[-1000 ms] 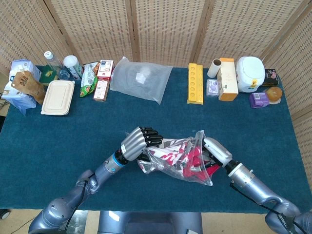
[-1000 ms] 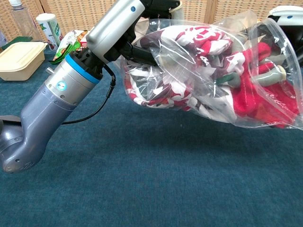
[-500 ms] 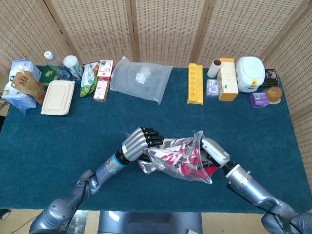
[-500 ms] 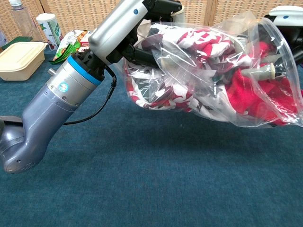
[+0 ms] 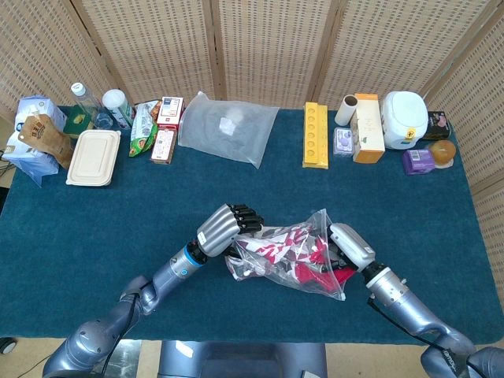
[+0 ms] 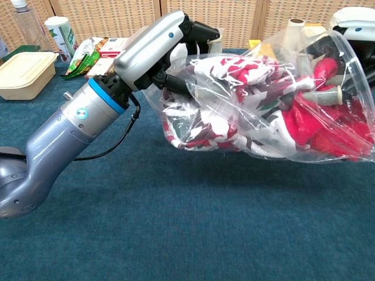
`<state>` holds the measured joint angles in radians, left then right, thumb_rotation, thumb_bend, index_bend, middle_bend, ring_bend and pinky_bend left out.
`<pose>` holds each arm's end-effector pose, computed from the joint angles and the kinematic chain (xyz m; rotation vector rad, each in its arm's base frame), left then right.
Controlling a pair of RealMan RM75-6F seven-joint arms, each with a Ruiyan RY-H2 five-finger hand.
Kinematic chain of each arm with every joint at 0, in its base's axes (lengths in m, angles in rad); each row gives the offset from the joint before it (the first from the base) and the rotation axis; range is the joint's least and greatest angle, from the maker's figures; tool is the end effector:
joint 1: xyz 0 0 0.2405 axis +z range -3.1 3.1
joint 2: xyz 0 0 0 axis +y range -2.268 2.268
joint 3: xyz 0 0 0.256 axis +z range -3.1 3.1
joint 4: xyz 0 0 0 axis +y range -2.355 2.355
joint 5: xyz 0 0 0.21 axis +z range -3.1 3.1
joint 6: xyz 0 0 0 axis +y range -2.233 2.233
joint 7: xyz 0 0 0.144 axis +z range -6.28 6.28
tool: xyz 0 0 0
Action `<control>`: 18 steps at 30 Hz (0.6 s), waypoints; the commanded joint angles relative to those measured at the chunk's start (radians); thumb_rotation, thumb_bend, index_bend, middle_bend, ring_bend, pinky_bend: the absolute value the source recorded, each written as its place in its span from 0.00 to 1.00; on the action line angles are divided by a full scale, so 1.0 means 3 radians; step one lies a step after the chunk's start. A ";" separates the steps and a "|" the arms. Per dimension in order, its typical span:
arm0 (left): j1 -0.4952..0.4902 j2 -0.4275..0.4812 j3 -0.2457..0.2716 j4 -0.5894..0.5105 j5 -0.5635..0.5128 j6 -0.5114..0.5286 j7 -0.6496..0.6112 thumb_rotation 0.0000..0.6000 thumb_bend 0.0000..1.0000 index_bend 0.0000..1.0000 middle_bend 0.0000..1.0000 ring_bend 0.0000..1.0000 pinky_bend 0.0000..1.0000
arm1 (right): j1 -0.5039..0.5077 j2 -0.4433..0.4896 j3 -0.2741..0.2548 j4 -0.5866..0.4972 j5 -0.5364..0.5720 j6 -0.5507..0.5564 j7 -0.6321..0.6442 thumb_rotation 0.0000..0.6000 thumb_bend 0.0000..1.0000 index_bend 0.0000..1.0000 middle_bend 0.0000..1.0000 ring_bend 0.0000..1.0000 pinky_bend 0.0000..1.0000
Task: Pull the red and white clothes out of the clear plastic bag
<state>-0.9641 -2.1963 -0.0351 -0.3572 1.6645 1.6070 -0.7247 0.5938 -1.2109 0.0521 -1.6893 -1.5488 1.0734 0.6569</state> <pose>-0.0583 0.3404 -0.0831 -1.9262 -0.6663 -2.0123 -0.1752 -0.2882 0.0672 1.7330 -1.6104 1.4250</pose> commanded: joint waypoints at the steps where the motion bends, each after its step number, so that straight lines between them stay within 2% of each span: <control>1: 0.0033 0.0218 0.0050 -0.0382 -0.0087 -0.0532 -0.0069 1.00 0.08 0.25 0.37 0.38 0.46 | -0.0063 -0.0064 0.0002 0.0003 0.0209 -0.0025 -0.0441 1.00 0.35 0.78 1.00 1.00 1.00; 3: -0.0001 0.0392 0.0053 -0.0672 -0.0108 -0.0728 -0.0009 1.00 0.06 0.09 0.29 0.30 0.41 | -0.0089 -0.0111 0.0027 -0.0049 0.0330 -0.0015 -0.0682 1.00 0.35 0.78 1.00 1.00 1.00; 6: -0.0061 0.0701 0.0037 -0.1210 -0.0163 -0.1048 0.0142 1.00 0.04 0.00 0.21 0.23 0.36 | -0.0115 -0.0154 0.0053 -0.0099 0.0488 -0.0017 -0.1004 1.00 0.36 0.79 1.00 1.00 1.00; 11: -0.0104 0.1122 -0.0051 -0.1957 -0.0292 -0.1381 0.0367 1.00 0.04 0.00 0.17 0.17 0.32 | -0.0135 -0.0194 0.0074 -0.0140 0.0637 -0.0027 -0.1345 1.00 0.36 0.79 1.00 1.00 1.00; 15: -0.0086 0.1389 -0.0069 -0.2352 -0.0344 -0.1509 0.0519 1.00 0.04 0.00 0.17 0.16 0.31 | -0.0152 -0.0217 0.0082 -0.0156 0.0698 -0.0023 -0.1505 1.00 0.36 0.79 1.00 1.00 1.00; 18: -0.0025 0.1666 -0.0013 -0.2630 -0.0364 -0.1591 0.0815 1.00 0.04 0.00 0.17 0.16 0.31 | -0.0171 -0.0231 0.0087 -0.0153 0.0740 -0.0013 -0.1598 1.00 0.36 0.79 1.00 1.00 1.00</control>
<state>-0.9827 -1.7673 -0.0442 -1.0680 1.5738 1.1714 -0.5568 0.5459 -1.2768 0.0765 -1.7343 -1.3330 1.0680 0.1860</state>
